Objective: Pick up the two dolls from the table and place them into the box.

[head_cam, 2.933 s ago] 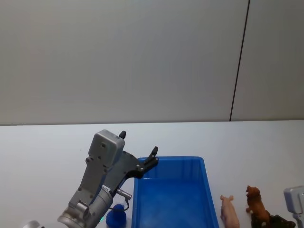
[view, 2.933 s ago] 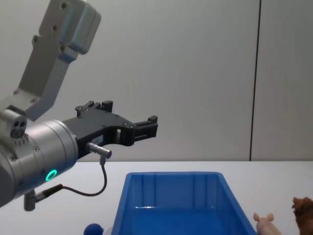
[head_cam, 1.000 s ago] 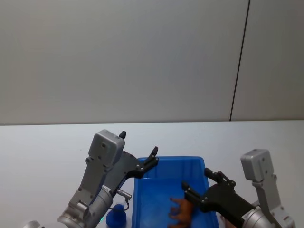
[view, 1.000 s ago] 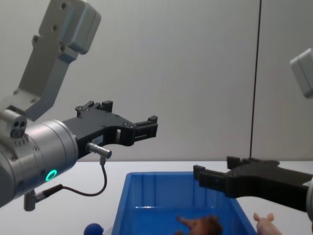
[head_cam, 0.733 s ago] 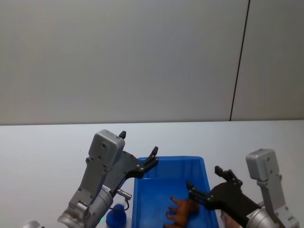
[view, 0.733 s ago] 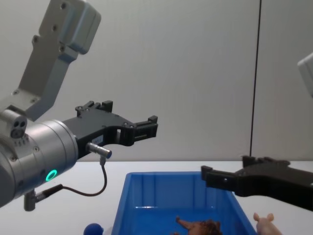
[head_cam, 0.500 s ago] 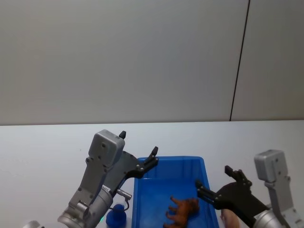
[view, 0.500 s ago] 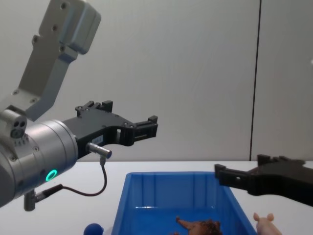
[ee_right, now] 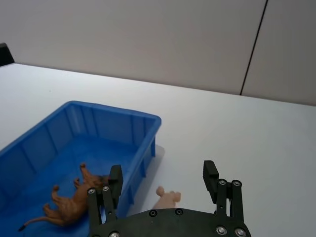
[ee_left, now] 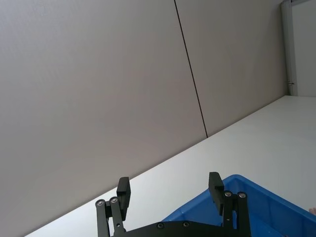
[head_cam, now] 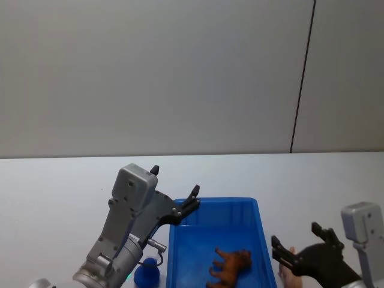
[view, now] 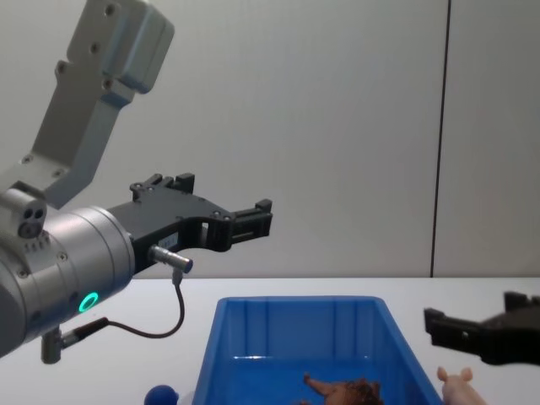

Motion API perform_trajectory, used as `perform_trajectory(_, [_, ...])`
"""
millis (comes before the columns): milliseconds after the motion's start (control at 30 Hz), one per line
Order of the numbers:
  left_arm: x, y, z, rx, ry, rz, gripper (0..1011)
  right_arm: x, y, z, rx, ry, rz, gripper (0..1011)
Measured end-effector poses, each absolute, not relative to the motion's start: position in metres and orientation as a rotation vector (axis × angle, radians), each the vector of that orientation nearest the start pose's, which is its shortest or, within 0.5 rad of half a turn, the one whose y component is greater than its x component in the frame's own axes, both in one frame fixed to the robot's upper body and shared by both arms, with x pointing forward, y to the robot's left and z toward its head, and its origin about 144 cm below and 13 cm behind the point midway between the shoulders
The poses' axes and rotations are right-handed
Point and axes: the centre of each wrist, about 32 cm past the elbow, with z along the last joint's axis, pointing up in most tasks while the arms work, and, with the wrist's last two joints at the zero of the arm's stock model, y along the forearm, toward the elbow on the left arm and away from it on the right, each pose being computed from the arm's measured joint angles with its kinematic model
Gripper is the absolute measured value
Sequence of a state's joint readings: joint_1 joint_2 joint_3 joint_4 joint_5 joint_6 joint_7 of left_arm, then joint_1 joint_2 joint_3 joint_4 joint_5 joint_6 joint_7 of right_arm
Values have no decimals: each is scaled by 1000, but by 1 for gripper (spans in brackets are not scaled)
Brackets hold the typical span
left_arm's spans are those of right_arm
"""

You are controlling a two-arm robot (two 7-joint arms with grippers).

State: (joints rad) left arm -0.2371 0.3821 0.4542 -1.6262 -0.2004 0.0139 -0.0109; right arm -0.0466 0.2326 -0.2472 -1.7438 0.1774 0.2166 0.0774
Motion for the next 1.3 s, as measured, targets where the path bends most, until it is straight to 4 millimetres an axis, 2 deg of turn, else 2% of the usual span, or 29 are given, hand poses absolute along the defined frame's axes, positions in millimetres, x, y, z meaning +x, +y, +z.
perform_trajectory(567, [492, 198, 1204, 61, -268, 1124, 1001, 417, -208, 1149, -241, 128, -1262, 1001])
perform_trajectory(1267, [492, 198, 1204, 61, -268, 1124, 1001, 417, -202, 1127, -310, 156, -1231, 1001])
perform_trajectory(1300, [492, 198, 1204, 61, -268, 1124, 1001, 417, -202, 1127, -311, 157, -1230, 979])
